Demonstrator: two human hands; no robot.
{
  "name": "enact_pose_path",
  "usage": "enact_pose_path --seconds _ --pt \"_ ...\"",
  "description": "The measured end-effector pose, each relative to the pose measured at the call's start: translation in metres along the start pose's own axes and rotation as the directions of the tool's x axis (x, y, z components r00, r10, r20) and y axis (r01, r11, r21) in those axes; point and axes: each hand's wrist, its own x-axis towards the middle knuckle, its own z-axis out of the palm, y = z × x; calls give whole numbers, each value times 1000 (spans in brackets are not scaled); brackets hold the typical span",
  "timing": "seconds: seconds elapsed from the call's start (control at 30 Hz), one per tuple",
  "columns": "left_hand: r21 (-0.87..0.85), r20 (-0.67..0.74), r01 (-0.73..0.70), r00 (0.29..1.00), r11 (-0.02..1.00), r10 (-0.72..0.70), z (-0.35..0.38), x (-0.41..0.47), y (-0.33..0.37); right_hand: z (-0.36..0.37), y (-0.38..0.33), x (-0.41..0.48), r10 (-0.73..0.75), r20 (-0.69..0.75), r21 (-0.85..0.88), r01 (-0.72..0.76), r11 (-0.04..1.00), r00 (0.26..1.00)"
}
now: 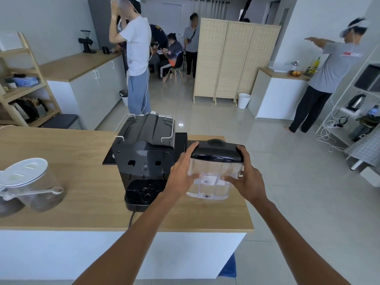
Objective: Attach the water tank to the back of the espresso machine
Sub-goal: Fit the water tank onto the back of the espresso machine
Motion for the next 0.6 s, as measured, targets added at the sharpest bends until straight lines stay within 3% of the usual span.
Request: enact_pose_path --seconds 0.3,0.6 --pt "-4 -84 -32 996 999 32 -44 -28 18 -24 -46 -12 -55 -9 40 56 998 998" --pt "-33 -140 -37 990 999 32 -103 -51 3 4 -97 -11 -119 2 90 119 989 993"
